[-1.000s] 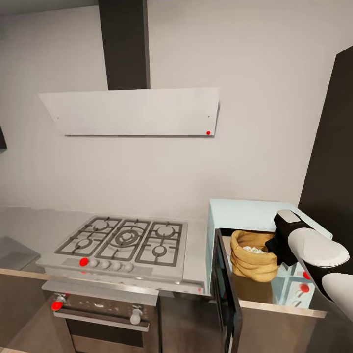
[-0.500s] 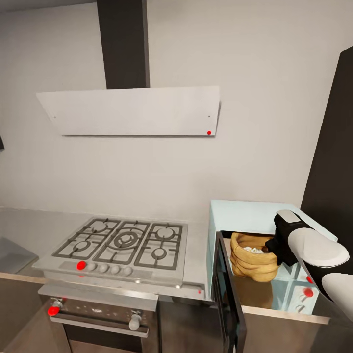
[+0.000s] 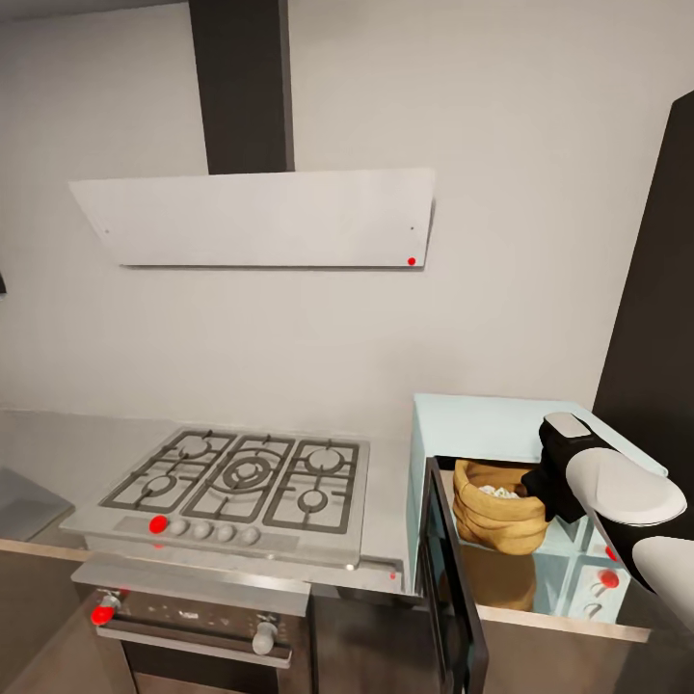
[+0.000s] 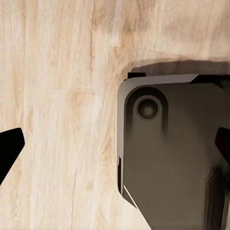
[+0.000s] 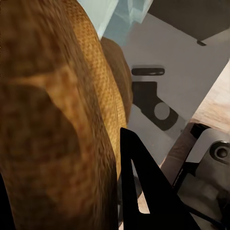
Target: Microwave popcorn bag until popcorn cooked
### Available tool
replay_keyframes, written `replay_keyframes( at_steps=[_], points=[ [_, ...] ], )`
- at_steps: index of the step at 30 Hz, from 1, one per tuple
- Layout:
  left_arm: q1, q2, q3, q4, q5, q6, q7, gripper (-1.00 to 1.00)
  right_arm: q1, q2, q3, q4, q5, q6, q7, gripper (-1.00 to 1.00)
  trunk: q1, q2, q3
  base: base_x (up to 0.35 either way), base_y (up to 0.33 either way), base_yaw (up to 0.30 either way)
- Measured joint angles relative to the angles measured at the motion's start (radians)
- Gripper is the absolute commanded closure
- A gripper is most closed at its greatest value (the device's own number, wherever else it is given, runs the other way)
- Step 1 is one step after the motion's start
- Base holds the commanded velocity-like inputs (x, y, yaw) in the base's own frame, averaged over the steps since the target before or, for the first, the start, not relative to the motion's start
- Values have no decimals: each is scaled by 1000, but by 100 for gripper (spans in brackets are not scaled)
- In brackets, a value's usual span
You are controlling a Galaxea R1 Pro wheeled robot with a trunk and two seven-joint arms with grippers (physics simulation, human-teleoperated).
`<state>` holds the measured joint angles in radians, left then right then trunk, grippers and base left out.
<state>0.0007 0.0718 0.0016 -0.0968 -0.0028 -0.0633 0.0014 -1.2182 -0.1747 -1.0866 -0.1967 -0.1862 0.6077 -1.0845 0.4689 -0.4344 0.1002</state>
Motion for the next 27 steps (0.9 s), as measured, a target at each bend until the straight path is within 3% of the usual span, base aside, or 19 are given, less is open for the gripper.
replay_keyframes(
  at_steps=[27],
  points=[
    [0,-1,0,0,0,-1,0,-100,0,0,0,0,0,0,1,100,0,0,0,12,0,0]
  ],
)
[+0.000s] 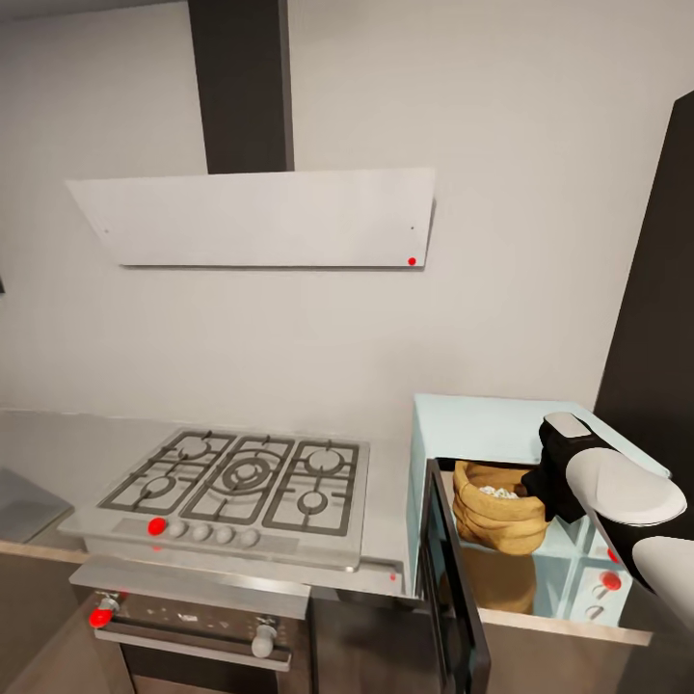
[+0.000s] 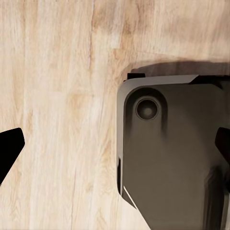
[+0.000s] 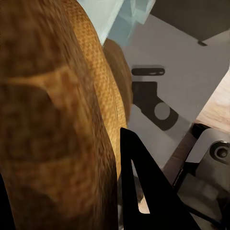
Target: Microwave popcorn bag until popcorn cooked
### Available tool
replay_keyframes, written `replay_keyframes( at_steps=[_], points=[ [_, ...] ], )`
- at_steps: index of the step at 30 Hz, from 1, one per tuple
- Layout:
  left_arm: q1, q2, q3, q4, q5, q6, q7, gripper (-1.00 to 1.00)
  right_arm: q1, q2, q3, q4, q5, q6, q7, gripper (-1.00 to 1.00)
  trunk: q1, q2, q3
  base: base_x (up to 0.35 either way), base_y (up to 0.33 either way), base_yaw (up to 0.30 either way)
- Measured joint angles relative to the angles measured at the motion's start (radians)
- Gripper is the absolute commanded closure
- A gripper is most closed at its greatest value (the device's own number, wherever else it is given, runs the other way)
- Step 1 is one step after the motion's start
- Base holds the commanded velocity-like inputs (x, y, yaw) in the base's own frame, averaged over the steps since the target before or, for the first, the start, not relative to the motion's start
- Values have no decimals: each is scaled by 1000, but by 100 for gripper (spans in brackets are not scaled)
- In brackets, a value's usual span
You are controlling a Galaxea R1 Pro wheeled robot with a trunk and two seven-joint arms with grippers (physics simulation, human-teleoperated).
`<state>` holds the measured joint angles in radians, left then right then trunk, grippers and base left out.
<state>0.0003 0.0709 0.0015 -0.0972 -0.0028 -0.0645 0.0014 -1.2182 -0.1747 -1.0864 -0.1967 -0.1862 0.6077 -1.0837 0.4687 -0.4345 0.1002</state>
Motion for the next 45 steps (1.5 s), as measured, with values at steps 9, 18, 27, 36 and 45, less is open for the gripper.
replay_keyframes(
  at_steps=[9,18,27,36,45],
  points=[
    [1,0,0,0,0,0,0,-100,0,0,0,0,0,0,0,-100,0,0,0,11,0,0],
    [0,0,0,0,0,0,0,-100,0,0,0,0,0,0,0,-100,0,0,0,0,0,0],
    [1,0,0,0,0,0,0,-100,0,0,0,-1,0,-1,25,-100,0,0,0,0,0,0],
    [0,0,0,0,0,0,0,-100,0,0,0,-3,0,0,83,-100,0,0,0,0,0,0],
    [1,0,0,0,0,1,0,-100,8,0,10,-7,21,19,152,-100,0,0,0,0,0,0]
  ],
)
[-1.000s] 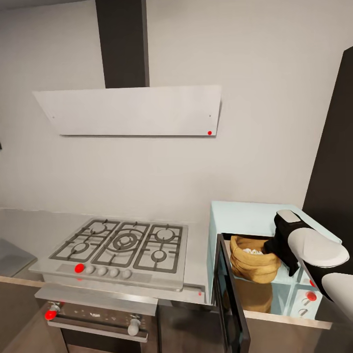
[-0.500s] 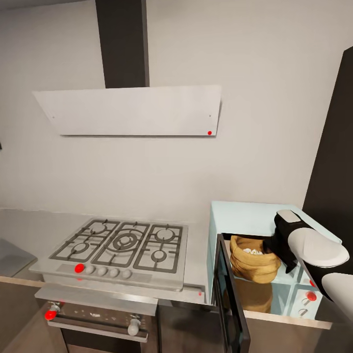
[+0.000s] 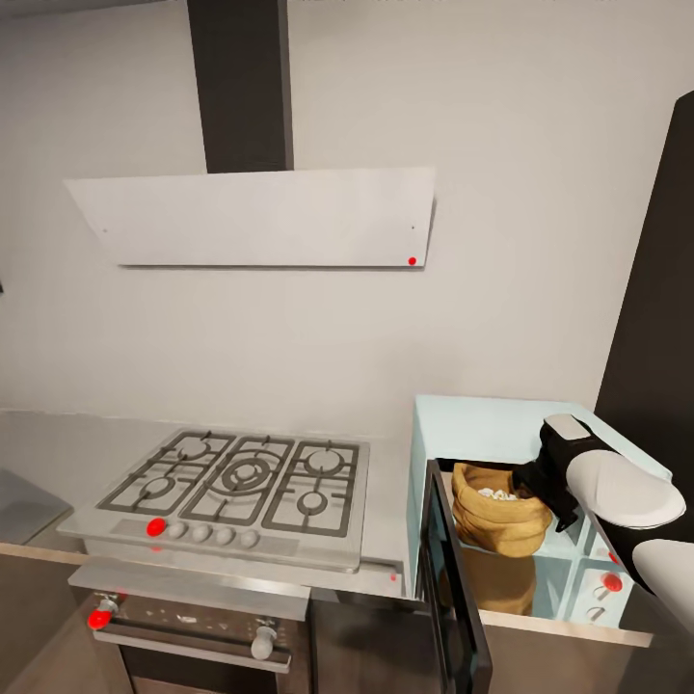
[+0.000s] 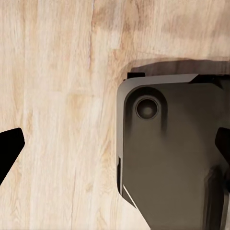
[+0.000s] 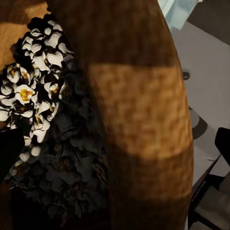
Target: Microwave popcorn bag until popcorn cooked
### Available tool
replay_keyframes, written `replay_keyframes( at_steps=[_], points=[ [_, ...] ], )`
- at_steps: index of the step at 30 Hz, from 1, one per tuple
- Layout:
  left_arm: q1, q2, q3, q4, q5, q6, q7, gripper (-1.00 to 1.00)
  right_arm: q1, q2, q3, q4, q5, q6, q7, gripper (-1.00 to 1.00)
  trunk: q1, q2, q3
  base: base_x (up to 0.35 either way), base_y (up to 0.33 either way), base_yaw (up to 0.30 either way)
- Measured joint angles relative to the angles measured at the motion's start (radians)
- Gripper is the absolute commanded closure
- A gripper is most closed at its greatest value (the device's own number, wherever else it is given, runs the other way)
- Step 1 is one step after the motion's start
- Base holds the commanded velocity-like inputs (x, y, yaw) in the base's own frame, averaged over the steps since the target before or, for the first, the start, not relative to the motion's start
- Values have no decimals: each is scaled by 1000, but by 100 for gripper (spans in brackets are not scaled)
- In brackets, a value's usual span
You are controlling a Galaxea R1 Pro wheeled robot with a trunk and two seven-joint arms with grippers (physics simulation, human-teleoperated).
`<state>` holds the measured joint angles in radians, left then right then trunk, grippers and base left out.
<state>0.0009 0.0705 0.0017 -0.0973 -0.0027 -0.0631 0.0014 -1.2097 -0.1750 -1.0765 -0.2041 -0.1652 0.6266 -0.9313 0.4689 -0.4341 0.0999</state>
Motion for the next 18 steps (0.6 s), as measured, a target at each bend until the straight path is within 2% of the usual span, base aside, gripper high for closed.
replay_keyframes(
  at_steps=[6,9,18],
  points=[
    [-1,-1,0,0,0,0,0,-100,-8,0,-8,0,-19,-13,18,-100,0,0,0,-108,0,0],
    [0,0,0,0,0,0,0,-100,-7,0,-1,1,-1,1,64,-100,0,0,0,-27,0,0],
    [-1,-1,0,0,0,0,0,-100,-5,0,0,-1,2,3,73,-100,0,0,0,-2,0,0]
  ],
)
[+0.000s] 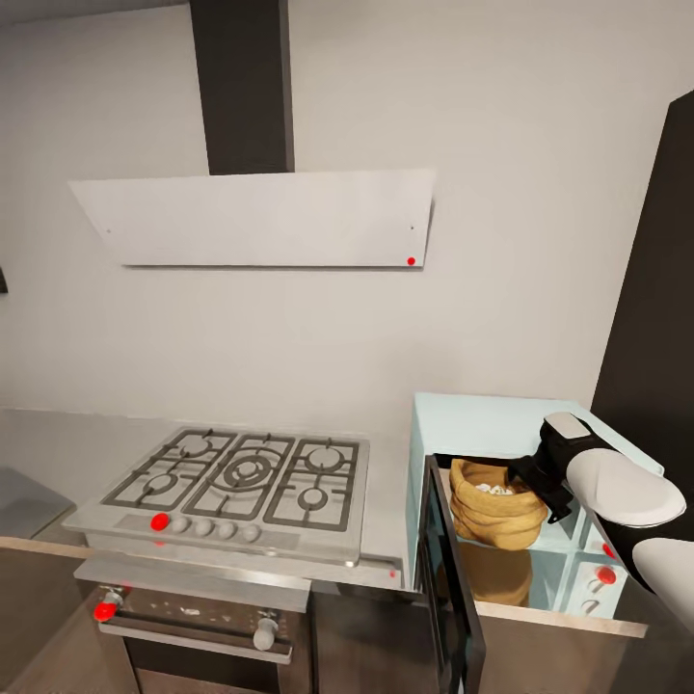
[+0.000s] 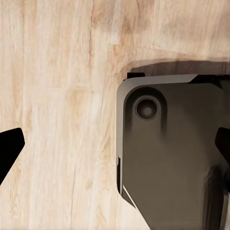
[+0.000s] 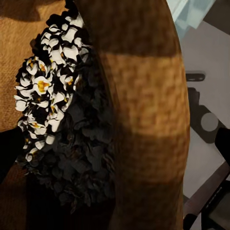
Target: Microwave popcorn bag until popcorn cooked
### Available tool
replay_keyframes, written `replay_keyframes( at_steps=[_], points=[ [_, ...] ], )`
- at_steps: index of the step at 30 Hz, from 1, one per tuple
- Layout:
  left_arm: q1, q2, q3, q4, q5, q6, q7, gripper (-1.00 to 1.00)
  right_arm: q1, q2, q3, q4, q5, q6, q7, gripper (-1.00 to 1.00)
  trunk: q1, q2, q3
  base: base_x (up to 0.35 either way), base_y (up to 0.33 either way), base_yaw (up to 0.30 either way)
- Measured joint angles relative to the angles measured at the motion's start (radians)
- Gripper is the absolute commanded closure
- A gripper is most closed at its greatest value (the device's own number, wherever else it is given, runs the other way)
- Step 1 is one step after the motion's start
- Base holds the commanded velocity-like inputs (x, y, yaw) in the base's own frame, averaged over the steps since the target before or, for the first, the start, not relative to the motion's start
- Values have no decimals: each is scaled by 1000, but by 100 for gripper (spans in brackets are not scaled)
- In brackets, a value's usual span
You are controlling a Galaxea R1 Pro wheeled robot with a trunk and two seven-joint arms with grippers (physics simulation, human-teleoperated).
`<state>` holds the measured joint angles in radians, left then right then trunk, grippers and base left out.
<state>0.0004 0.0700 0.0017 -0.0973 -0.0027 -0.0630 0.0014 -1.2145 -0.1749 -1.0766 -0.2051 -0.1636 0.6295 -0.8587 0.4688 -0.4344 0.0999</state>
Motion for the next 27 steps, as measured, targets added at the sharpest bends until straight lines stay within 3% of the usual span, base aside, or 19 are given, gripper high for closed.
replay_keyframes(
  at_steps=[5,27],
  points=[
    [0,-1,0,0,0,0,0,-100,-4,0,-9,-1,-22,-8,7,-100,0,0,0,-98,0,0],
    [0,1,0,0,0,0,0,-100,-4,0,-9,-1,-22,-7,7,-100,0,0,1,-36,0,0]
  ],
)
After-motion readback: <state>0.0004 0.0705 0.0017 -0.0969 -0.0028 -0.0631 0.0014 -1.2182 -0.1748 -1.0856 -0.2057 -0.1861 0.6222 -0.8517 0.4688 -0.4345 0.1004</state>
